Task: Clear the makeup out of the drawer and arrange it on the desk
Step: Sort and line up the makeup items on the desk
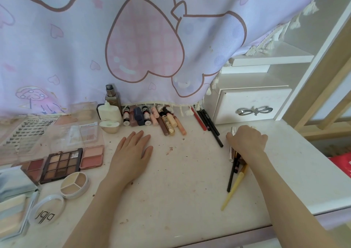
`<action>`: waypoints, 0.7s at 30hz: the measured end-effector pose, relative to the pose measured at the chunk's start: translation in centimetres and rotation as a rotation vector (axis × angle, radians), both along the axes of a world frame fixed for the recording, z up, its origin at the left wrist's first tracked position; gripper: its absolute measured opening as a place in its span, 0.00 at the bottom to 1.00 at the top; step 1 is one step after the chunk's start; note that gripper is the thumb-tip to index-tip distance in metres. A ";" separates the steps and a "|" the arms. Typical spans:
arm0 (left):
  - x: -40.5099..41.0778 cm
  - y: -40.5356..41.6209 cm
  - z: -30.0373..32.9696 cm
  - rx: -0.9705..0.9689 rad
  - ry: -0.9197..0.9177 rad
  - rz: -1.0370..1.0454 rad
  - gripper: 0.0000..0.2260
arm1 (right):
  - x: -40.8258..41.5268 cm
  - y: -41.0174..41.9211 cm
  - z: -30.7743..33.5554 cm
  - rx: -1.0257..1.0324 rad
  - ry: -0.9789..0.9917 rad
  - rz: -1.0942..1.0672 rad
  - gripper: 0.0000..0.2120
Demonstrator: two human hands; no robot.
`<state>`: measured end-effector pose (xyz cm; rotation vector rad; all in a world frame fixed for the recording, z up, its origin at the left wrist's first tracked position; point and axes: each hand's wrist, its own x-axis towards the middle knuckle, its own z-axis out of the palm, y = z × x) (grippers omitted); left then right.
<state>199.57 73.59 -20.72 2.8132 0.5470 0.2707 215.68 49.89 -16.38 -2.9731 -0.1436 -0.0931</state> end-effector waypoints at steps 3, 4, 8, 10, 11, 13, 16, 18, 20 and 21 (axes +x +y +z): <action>0.0 -0.1 0.0 -0.011 -0.010 -0.003 0.21 | 0.2 0.0 0.1 0.198 -0.075 -0.005 0.19; 0.0 0.0 0.0 -0.015 -0.012 -0.005 0.21 | 0.2 0.0 0.2 0.312 -0.099 0.006 0.20; 0.1 0.2 -0.1 -0.073 -0.087 -0.015 0.19 | -1.0 0.8 1.4 0.820 -0.062 0.060 0.15; 0.0 0.0 0.2 -0.170 -0.208 -0.018 0.16 | -2.5 1.8 1.9 1.062 0.093 0.146 0.12; 0.0 -0.3 0.5 -0.238 -0.273 -0.013 0.15 | -3.3 2.5 2.1 1.180 0.202 0.208 0.10; -0.1 -1.0 1.1 -0.367 -0.363 -0.004 0.15 | -4.8 3.9 2.0 1.284 0.376 0.356 0.08; 0.0 -1.6 1.6 -0.506 -0.474 -0.021 0.15 | -5.9 5.9 1.6 1.107 0.509 0.592 0.06; -0.1 -1.7 1.9 -0.543 -0.538 -0.083 0.15 | -6.2 6.9 1.3 1.021 0.626 0.694 0.06; -0.2 -1.8 2.0 -0.506 -0.557 -0.155 0.12 | -6.6 7.5 0.9 0.903 0.680 0.779 0.08; -0.3 -1.9 2.0 -0.469 -0.549 -0.171 0.10 | -6.7 7.7 0.6 0.863 0.693 0.808 0.08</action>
